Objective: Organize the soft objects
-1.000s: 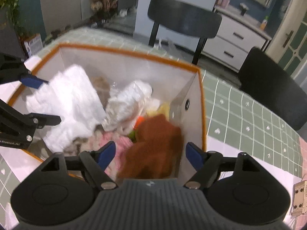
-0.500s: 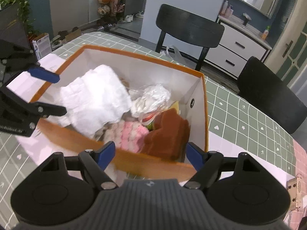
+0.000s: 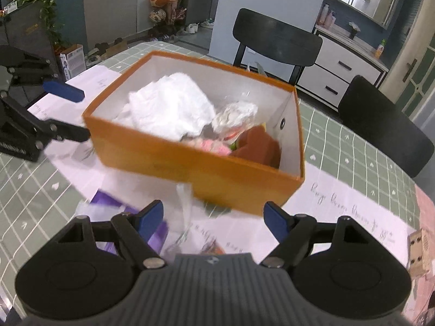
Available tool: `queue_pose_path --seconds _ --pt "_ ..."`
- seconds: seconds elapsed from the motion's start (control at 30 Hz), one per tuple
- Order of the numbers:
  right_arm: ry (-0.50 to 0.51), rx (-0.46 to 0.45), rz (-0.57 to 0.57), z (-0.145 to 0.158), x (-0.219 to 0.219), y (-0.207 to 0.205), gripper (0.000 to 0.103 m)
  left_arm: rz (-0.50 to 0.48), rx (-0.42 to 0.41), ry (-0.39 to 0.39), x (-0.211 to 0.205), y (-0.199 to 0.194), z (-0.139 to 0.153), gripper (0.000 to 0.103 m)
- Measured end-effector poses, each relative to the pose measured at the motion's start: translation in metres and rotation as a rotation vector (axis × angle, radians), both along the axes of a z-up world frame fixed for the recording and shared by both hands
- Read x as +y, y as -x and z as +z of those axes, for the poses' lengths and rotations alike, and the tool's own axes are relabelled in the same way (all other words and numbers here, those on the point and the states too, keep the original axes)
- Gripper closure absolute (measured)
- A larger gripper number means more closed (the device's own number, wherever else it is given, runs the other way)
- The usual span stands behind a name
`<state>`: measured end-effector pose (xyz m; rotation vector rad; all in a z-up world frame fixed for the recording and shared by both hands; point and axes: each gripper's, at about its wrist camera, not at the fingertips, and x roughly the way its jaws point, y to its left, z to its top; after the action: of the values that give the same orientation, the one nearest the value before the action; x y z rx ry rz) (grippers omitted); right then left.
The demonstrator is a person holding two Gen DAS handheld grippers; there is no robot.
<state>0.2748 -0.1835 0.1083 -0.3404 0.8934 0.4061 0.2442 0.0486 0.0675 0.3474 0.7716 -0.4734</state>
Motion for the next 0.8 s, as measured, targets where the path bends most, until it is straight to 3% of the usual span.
queue_pose_path --seconds 0.2,0.43,0.8 --pt "-0.039 0.015 0.012 -0.017 -0.010 0.038 0.023 0.011 0.011 0.060 0.010 0.034 -0.008 0.032" --pt "-0.087 0.033 0.012 -0.038 -0.030 0.078 0.023 0.038 0.053 0.191 0.021 0.068 -0.026 0.032" --pt "-0.196 0.027 -0.056 -0.058 -0.066 0.107 0.022 0.113 0.067 0.259 0.023 0.117 -0.058 0.029"
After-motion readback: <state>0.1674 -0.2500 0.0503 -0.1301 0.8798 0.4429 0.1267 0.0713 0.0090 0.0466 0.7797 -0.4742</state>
